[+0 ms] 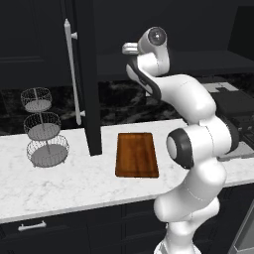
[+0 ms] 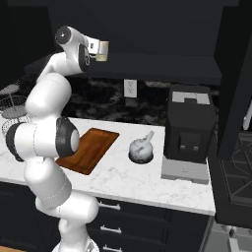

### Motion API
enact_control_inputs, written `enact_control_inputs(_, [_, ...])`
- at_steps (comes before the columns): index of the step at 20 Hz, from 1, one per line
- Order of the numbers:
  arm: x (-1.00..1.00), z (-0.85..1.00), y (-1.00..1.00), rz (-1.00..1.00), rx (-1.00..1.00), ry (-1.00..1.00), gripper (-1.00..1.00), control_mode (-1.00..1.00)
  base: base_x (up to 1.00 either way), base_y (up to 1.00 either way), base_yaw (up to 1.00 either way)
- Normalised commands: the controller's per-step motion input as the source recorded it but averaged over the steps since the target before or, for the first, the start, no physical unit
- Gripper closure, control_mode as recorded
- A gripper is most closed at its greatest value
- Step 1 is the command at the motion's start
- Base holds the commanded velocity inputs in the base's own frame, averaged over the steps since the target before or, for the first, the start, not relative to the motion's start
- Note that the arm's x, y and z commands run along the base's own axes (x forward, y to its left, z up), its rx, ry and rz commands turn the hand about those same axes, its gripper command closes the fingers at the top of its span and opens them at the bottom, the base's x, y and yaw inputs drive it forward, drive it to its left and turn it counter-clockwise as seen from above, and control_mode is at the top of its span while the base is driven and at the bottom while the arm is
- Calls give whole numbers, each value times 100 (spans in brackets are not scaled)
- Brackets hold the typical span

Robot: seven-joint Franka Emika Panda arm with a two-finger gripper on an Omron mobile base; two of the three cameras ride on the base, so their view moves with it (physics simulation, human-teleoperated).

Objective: Pick the kettle from the counter and place it on the tray. Then pick the mug from the cabinet and place it on the tray. Then close the cabinet doors.

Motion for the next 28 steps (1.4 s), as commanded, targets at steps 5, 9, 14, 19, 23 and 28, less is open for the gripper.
enact_control_inputs(5, [2,-9,-6,0,0,8,100,-100,0,0,0])
enact_control_inputs(9, [1,-3,-12,0,0,1,100,-100,0,0,0])
enact_control_inputs(14, [1,0,-5,0,0,0,100,-100,0,0,0])
enact_control_inputs(19, [0,0,0,0,0,0,100,-100,0,0,0])
enact_control_inputs(23, [0,0,0,0,0,0,100,-100,0,0,0])
enact_control_inputs(28, [0,0,0,0,0,0,100,-100,0,0,0])
